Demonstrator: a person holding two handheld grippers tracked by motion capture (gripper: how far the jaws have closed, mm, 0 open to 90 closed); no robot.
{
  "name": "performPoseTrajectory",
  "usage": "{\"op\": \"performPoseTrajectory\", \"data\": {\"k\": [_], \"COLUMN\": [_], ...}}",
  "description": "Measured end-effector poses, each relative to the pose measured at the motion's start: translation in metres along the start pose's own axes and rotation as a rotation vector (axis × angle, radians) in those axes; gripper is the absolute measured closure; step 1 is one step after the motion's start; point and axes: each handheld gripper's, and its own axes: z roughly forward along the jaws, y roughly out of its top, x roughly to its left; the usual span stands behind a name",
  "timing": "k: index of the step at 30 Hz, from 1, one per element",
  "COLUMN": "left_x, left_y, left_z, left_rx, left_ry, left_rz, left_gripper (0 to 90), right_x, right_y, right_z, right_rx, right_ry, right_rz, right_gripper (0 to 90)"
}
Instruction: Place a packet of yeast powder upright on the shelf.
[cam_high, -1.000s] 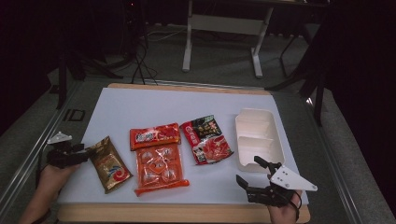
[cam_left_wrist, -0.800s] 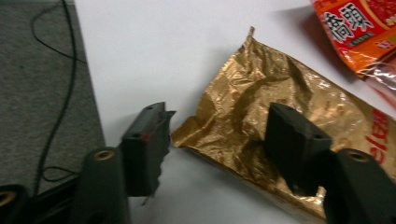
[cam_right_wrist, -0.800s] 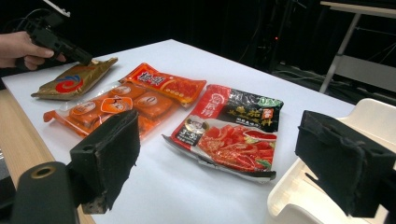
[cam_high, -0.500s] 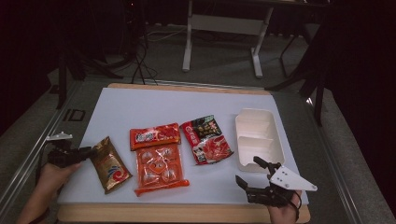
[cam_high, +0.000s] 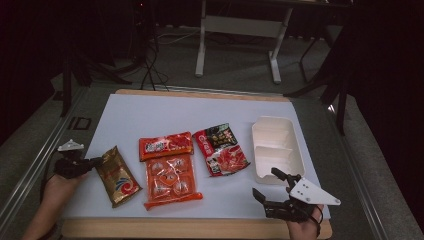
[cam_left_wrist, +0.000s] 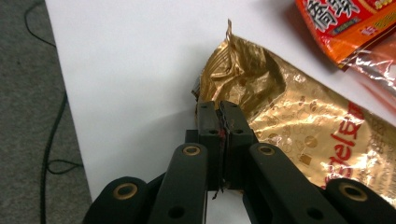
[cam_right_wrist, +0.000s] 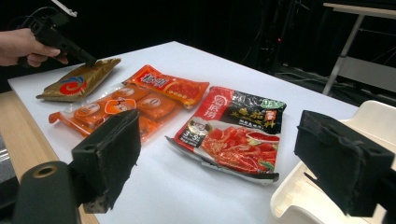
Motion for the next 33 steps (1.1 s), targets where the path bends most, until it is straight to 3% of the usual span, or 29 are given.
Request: {"op": "performPoseTrajectory", "data": {"k": [7,13,33], "left_x": [-0.005,-0.014,-0.064], "left_y": [0.005,0.014,0.043], "left_z": [-0.012,-0.026,-0.071], "left_rx": [-0.043,-0.082,-0.178], "left_ry": [0.008,-0.001,-0.05], "left_rz": [0.009,0.024,0.122], "left_gripper": [89.2,89.4,89.7], "right_x": [0.0,-0.002,0.0], "right_y": [0.001,0.0,0.003], "right_z": [-0.002,-0.001,-0.003], "right_rx": [-0.018,-0.018,-0.05], "right_ry": [-0.004,-0.004,0.012], "right_rz": [-0.021,0.004,-0.039], "right_gripper": [16.0,15.1,14.4]}}
